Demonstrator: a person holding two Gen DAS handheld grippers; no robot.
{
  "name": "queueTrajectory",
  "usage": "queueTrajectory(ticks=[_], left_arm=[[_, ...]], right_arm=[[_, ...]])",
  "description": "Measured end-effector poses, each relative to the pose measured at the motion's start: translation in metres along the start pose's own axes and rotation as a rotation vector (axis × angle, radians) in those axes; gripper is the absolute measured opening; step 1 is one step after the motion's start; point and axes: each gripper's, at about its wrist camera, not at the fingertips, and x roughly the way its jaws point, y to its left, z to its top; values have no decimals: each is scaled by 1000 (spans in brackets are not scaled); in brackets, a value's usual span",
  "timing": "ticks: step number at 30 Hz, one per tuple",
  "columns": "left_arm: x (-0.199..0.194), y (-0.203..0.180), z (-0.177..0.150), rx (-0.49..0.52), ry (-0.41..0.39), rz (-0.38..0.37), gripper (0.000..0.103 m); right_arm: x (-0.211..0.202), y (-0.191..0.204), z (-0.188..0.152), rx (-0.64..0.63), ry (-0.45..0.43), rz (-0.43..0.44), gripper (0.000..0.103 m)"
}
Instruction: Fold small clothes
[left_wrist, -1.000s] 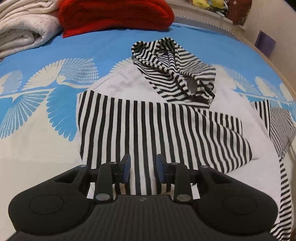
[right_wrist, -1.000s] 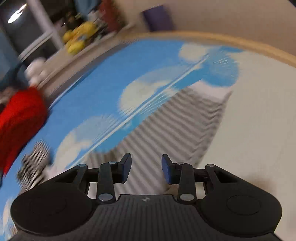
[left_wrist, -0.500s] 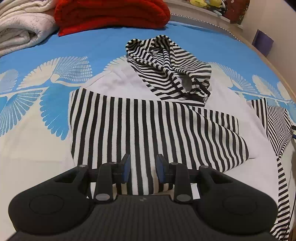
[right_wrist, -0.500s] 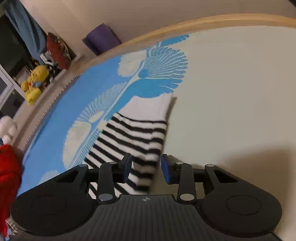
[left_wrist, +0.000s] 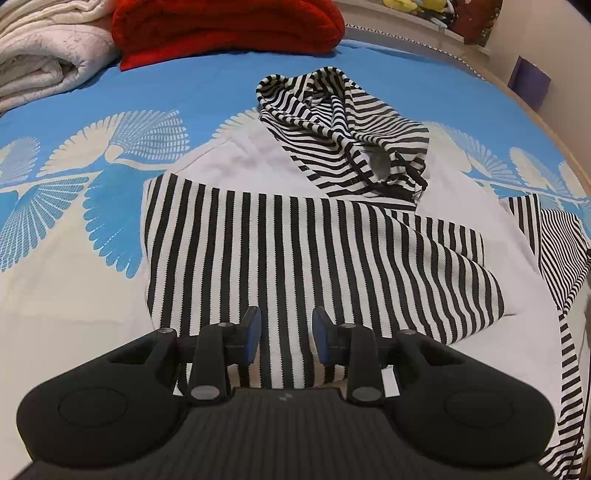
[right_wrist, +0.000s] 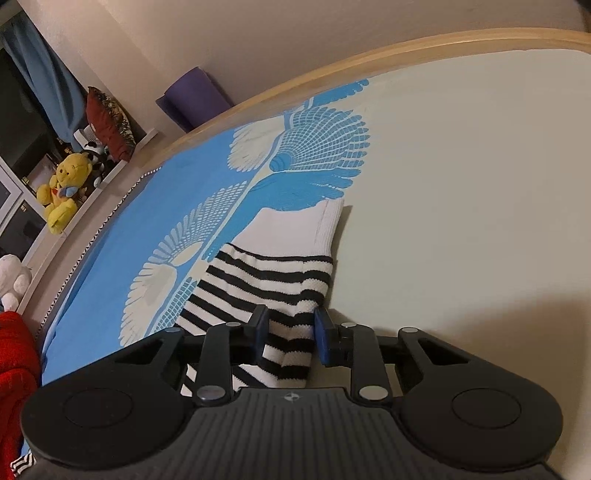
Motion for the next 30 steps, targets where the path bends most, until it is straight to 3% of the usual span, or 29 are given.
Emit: queueTrajectory(ticks=[5,8,13,15,19,20,22,25,26,28,30], left_arm=[[0,0,-1,-3,2,5,34],[-1,1,-1,-3,1,6,34],[-1,4,0,-8,1,12,34],[-3,8,1,-19,-1,14,34],[-9,22,5,-55,-16,22,34],[-12,27,7,-69,-21,23,34],[-18,40,12,-100,-34,24,34],[-30,68,19,-187,-64,34,34],[-34,79,20,-224,-72,34,34],[-41,95,22,-284,-79,30,34],[-46,109,22,-321,-80,19,34]], right_arm=[[-1,1,0,-15,2,-8,25],[0,0,0,-17,4,-17,9],[-2,3,4,-26,-13,-17,4],[-10,18,8,-71,-57,-31,4],[-45,89,-1,-326,-189,-35,4],[-60,113,-9,-393,-227,8,3],[-98,165,-33,-550,-289,174,2],[-174,233,-89,-787,-321,554,1],[-201,251,-115,-871,-278,704,1],[-235,269,-157,-953,-143,896,2],[-254,277,-204,-1006,132,1022,2]])
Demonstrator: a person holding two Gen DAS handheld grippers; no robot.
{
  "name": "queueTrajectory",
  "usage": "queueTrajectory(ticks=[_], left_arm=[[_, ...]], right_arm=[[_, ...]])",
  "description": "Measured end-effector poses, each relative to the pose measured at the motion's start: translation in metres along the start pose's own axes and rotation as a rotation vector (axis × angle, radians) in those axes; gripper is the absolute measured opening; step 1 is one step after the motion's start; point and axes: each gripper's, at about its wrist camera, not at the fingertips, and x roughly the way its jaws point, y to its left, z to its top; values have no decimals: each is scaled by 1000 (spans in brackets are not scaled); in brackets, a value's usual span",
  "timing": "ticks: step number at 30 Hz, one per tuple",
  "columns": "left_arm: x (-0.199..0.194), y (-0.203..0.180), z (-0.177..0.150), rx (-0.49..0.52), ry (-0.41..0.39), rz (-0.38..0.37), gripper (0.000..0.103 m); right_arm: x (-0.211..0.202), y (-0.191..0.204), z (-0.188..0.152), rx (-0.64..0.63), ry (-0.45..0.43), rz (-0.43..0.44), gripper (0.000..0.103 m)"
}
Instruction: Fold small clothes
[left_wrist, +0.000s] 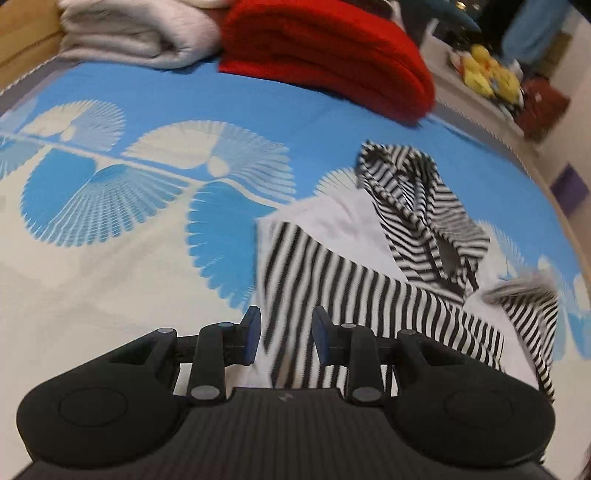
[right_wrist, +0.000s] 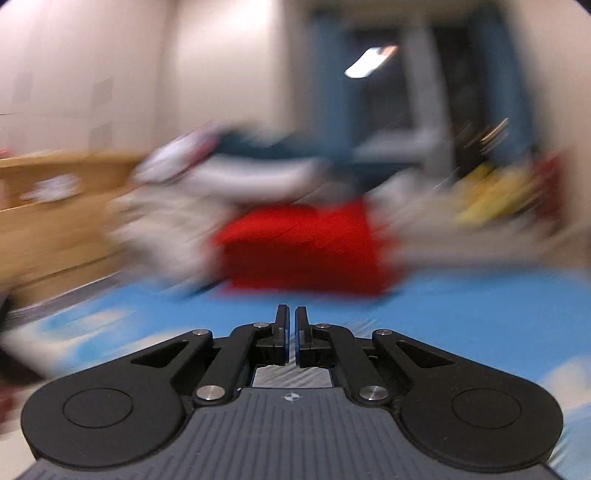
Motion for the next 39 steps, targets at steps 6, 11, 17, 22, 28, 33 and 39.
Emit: queueTrajectory(ticks=[6,11,17,22,28,33,39], left_arm=[[-8,10,0,-36,9,-36,34],[-8,3,-5,-14,14,-47,34],[0,-1,-6,-13,27,-41,34],[5,2,0,-23,30,-40,34],[8,2,6,-30,32,-53,34],[-2,13,10,-66,18,-81,34],[-13,29,12,-100,12,-112,34]], right_arm=[[14,60,-60,11,420,7,10],[2,-20,-63,174,374,-364,25],[29,-109,-66,412,268,-479,41],[77,-140,-79,603,248,-413,50],[101,-140,-86,702,239,-485,15],[61,-119,-46,526,232,-489,0],[-6,-111,20,404,204,-456,3]])
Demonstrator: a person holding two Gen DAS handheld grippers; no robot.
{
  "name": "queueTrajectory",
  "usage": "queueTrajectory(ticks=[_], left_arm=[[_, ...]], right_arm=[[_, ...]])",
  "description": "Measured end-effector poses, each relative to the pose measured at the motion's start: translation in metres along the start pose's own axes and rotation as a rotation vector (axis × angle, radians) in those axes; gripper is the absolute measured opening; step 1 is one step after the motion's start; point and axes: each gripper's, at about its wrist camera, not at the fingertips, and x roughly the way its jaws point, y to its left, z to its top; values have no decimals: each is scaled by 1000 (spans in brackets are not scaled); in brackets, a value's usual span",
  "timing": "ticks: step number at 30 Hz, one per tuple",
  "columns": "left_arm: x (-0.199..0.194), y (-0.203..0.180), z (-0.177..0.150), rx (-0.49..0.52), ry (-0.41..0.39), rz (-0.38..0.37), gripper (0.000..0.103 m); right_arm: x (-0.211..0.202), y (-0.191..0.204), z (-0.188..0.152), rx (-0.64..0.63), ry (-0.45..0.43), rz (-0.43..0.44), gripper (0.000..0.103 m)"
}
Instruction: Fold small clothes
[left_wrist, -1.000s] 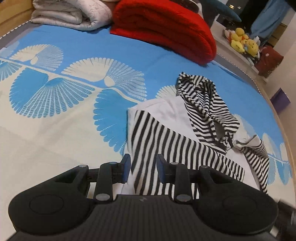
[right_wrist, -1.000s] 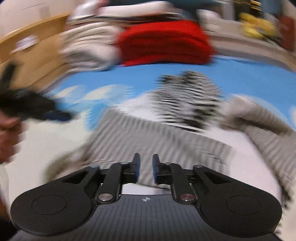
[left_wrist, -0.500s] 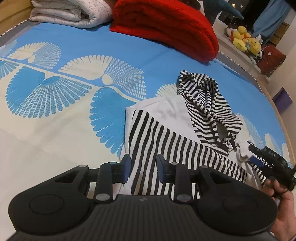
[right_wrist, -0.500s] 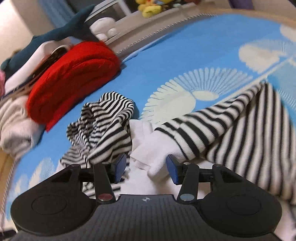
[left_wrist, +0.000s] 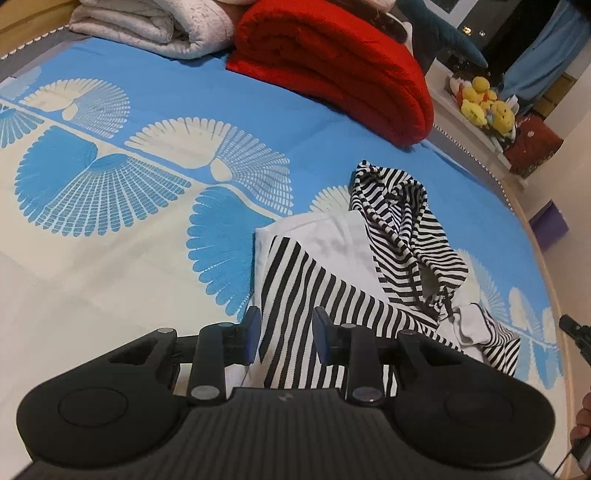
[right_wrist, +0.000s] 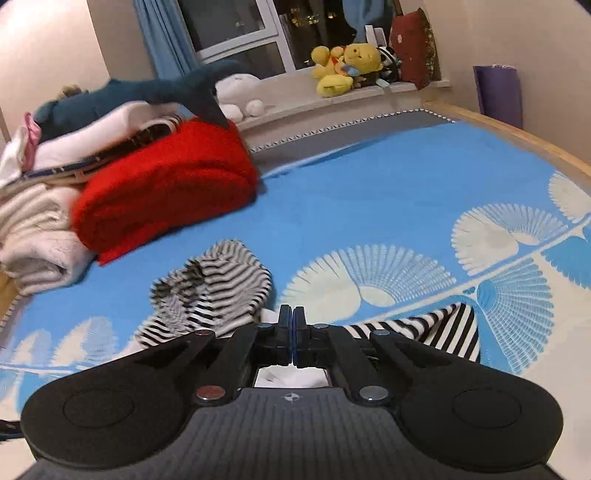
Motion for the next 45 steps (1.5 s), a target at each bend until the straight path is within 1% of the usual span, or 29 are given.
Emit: queueTrajectory(ticks=[1,2,3,5,8,10,12,13,14,15,17,19,21,24,25,27,28,30,32,33,34,35,36,38,40,42,43,45], left_arm=[[-1,2,1,-7,0,-4,34],[-2,4,1,-14,0,-7,34],[-3,5,1,-19,1,-9,34],[-5,8,1,-28,1,-12,34],[-8,10,2,-28,-4,-16,34],[-9,13,4,-34,-9,-12,34],[-10,16,7,-43,-14,-12,34],[-10,16,8,-46,-17,-14,34],[-11,17,10,-48,-18,-17,34],[-11,17,11,-49,-17,-21,34],[-11,19,11,-52,-13,-31,34],[-12,20,12,-56,-11,-40,34],[-13,23,13,-60,-10,-49,34],[-18,27,14,-69,-16,-63,34],[-20,28,14,-73,-18,-68,34],[-21,30,14,-79,-19,-75,34],[-22,30,14,-81,-18,-76,34],[-23,31,13,-80,-16,-73,34],[-24,32,12,-78,-15,-70,34],[-25,33,12,-77,-16,-69,34],[-25,33,12,-74,-17,-69,34],[-26,33,12,-69,-17,-66,34],[-25,33,11,-64,-16,-62,34],[-24,34,10,-55,-10,-53,34],[-23,33,9,-39,-6,-41,34],[-21,32,9,-25,-5,-32,34],[-19,30,8,-17,-2,-31,34],[-14,25,5,0,14,-38,34]], right_arm=[[-1,0,2,30,29,12,4],[5,-1,-1,74,76,20,11],[15,0,-7,117,127,32,28],[35,2,-26,178,168,5,46],[72,0,-58,269,196,-62,46],[97,-5,-73,333,209,-111,46],[116,-7,-82,386,201,-140,44],[121,-7,-84,400,196,-147,40],[125,-8,-84,405,195,-156,14],[125,-7,-82,396,197,-160,3],[114,-3,-67,339,184,-178,3],[89,-1,-45,261,147,-154,3],[55,10,-11,91,143,-144,3],[1,37,38,-234,179,-99,3],[-14,52,51,-358,207,-67,3],[-35,84,68,-541,259,-5,3],[-42,106,73,-609,277,42,3],[-48,147,79,-679,309,174,3],[-42,195,72,-710,356,348,3],[-32,215,65,-705,374,407,3],[-19,236,55,-683,384,452,8],[-4,253,47,-647,382,469,26],[11,265,39,-602,389,469,40],[35,279,17,-511,432,462,39],[37,279,1,-493,420,464,39],[24,260,-15,-482,383,460,40],[14,242,-26,-462,369,446,40],[5,198,-45,-399,357,372,42]])
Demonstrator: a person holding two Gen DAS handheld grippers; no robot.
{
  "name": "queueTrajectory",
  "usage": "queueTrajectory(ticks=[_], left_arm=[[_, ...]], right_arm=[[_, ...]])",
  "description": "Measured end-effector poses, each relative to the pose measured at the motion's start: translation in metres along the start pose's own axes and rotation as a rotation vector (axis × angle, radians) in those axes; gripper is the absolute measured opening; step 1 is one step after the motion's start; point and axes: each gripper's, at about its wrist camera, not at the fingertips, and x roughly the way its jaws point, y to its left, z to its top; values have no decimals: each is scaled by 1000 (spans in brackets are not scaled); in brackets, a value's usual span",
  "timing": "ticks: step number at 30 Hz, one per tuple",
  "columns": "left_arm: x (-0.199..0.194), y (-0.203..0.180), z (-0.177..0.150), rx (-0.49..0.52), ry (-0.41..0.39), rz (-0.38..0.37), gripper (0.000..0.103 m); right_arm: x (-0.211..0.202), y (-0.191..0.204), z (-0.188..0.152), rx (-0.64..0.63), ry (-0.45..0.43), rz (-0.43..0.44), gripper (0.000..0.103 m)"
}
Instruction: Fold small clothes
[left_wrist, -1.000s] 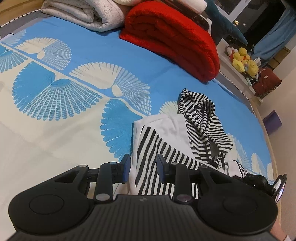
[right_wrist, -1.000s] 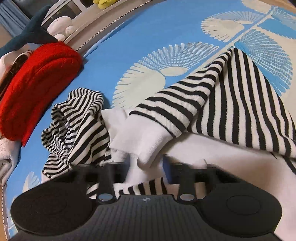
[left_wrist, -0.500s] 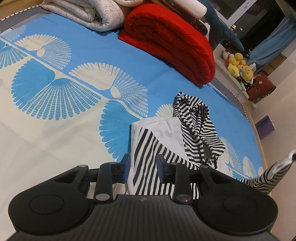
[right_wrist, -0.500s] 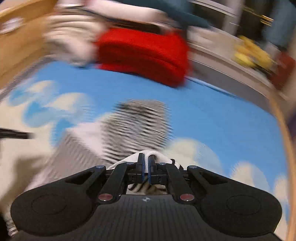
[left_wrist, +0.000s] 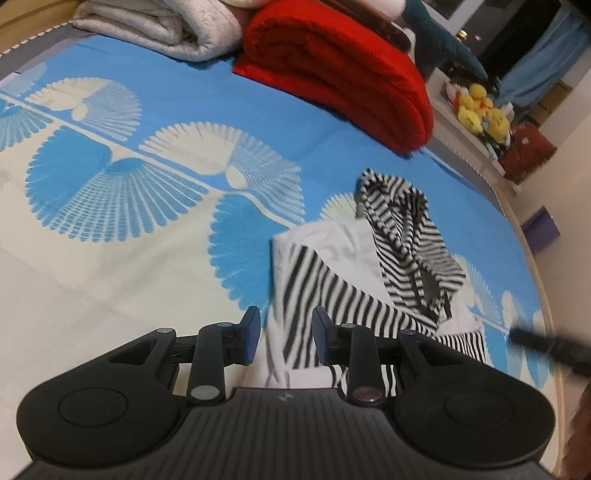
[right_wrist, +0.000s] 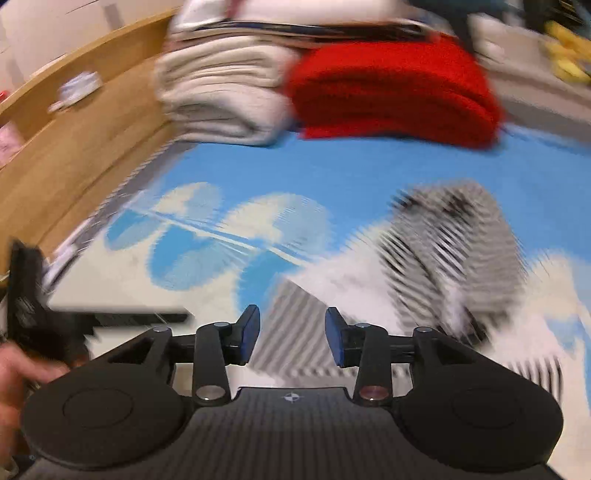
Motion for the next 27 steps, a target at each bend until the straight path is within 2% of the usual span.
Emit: queueTrajectory(ticks=[4,6,9,14,18,19,20,23,25,27], left_arm=[[22,-13,-14,36,93,-32,34],[37,-14,-24,27,146,-40,34],[59,-13,-37,7,211,-29,33],[84,-23,-48,44,250,37,32],[95,-36,-55,111,251,115,27],[96,-39,-56,132,248,129,22],[96,-41,-57,149,244,137,9],[85,-54,-54,233,197,151,4],[57,-71,-43,299,81,111,4],[20,-85,-29,336,-86,18,4]], right_arm=[[-3,-59,-77,91,57,-240,42],[-3,-95,-107,217,68,-332,42],[1,-123,-131,349,41,-358,42],[-6,-119,-117,286,-33,-338,42],[-9,-137,-120,358,-50,-333,42],[-10,-142,-121,374,-53,-332,42],[-10,-147,-124,388,-49,-344,42],[-7,-157,-130,434,-46,-368,42],[-5,-162,-132,469,-39,-382,42],[-4,-166,-133,495,-44,-398,42]])
